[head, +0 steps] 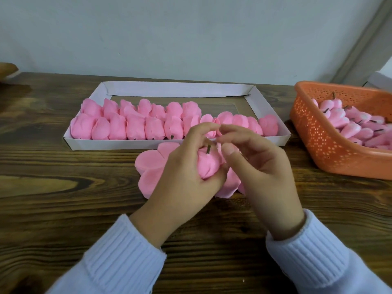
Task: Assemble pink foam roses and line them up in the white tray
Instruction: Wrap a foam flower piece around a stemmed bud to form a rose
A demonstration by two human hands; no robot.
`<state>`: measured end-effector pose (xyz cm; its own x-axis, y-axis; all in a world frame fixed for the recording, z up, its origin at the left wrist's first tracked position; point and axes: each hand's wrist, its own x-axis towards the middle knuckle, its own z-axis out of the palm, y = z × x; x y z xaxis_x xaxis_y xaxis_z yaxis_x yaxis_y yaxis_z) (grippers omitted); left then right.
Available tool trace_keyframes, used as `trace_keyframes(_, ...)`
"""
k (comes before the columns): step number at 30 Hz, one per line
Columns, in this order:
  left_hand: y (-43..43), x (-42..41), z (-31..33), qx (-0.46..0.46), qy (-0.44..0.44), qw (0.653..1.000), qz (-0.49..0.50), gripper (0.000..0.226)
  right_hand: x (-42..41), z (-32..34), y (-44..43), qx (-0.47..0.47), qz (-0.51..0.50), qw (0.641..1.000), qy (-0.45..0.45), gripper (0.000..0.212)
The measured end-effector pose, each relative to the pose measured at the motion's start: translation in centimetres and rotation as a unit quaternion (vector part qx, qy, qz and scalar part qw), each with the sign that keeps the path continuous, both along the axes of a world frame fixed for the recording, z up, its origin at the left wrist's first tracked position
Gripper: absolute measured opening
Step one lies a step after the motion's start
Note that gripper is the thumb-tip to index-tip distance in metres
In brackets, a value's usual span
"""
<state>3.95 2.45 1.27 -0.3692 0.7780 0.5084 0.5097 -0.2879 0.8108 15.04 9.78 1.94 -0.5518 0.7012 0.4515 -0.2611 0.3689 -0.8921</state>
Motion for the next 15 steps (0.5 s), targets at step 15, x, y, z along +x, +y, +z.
trace_keyframes(15, -0.54, 0.27, 0.23, 0.015, -0.007, 0.995, -0.103, 0.078, 0.59, 0.41, 0.58, 0.115, 0.02, 0.99, -0.078, 0.01)
